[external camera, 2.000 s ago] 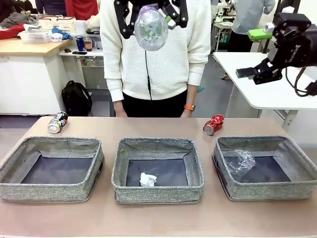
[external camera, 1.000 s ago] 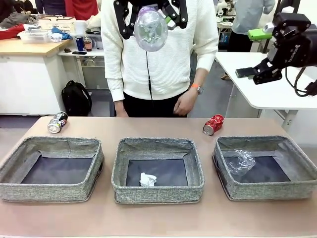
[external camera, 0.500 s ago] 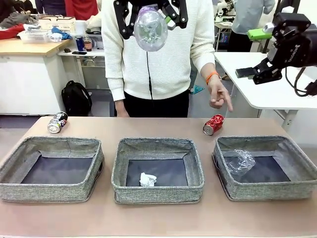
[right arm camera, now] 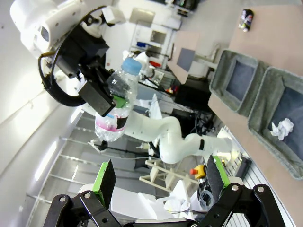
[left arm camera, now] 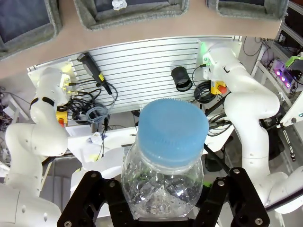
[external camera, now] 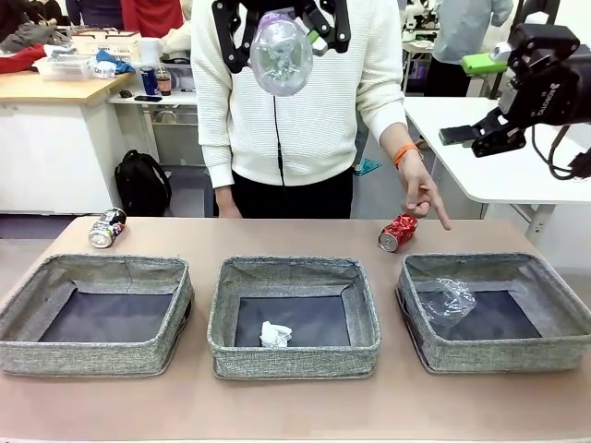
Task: Sort the waste into the appropriate baskets.
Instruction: Place the picked waste into the Fabric basket indicated by the person.
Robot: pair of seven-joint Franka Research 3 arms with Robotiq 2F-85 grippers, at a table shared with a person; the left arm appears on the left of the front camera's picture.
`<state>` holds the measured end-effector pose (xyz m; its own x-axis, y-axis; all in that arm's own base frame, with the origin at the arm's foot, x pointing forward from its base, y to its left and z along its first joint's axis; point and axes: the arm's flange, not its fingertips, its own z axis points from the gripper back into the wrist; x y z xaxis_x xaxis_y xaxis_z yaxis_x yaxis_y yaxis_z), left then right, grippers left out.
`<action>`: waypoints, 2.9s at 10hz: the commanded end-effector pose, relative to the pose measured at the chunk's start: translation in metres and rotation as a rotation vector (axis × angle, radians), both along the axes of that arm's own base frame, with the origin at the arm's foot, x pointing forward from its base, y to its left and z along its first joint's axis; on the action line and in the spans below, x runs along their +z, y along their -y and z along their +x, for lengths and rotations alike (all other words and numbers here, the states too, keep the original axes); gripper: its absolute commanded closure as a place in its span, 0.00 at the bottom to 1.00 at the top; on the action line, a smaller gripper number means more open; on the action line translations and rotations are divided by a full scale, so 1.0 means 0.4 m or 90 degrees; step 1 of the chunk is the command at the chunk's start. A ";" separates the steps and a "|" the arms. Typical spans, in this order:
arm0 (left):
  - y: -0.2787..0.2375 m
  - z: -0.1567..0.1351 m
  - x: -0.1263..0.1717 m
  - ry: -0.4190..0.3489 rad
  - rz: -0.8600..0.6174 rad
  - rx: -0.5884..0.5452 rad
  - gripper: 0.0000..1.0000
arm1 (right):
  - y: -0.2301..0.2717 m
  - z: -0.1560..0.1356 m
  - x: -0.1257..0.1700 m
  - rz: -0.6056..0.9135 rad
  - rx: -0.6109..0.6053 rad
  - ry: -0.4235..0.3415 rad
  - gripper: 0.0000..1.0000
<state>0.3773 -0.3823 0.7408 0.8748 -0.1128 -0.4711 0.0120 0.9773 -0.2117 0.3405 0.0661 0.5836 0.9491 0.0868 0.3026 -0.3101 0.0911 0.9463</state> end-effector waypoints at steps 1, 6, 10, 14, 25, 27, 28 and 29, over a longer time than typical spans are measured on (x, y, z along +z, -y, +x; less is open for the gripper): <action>-0.004 -0.014 -0.003 0.003 0.001 0.010 1.00 | 0.000 0.004 0.000 0.001 0.000 0.015 0.00; 0.054 -0.056 -0.067 0.103 -0.063 -0.023 1.00 | 0.126 -0.105 -0.006 -0.071 -0.088 0.018 0.00; 0.213 -0.066 -0.261 0.255 -0.216 -0.061 1.00 | 0.425 -0.342 -0.041 -0.147 -0.259 0.000 0.00; 0.528 0.053 -0.409 0.349 -0.322 -0.018 1.00 | 0.502 -0.396 -0.054 -0.126 -0.314 0.018 0.00; 0.612 0.163 -0.628 0.390 -0.299 0.002 1.00 | 0.502 -0.396 -0.054 -0.126 -0.314 0.018 0.00; 0.632 0.153 -0.643 0.395 -0.294 -0.007 1.00 | 0.502 -0.396 -0.054 -0.126 -0.314 0.018 0.00; 0.636 0.152 -0.643 0.400 -0.294 -0.008 1.00 | 0.502 -0.396 -0.054 -0.126 -0.314 0.018 0.00; 0.639 0.151 -0.642 0.395 -0.296 -0.017 0.43 | 0.502 -0.396 -0.054 -0.126 -0.314 0.018 0.00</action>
<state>0.4306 -0.6329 0.4764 0.9586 -0.2031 0.1994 0.2818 0.7749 -0.5658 0.1833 -0.1334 0.5631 0.8786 -0.3251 0.3498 -0.2034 0.4079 0.8901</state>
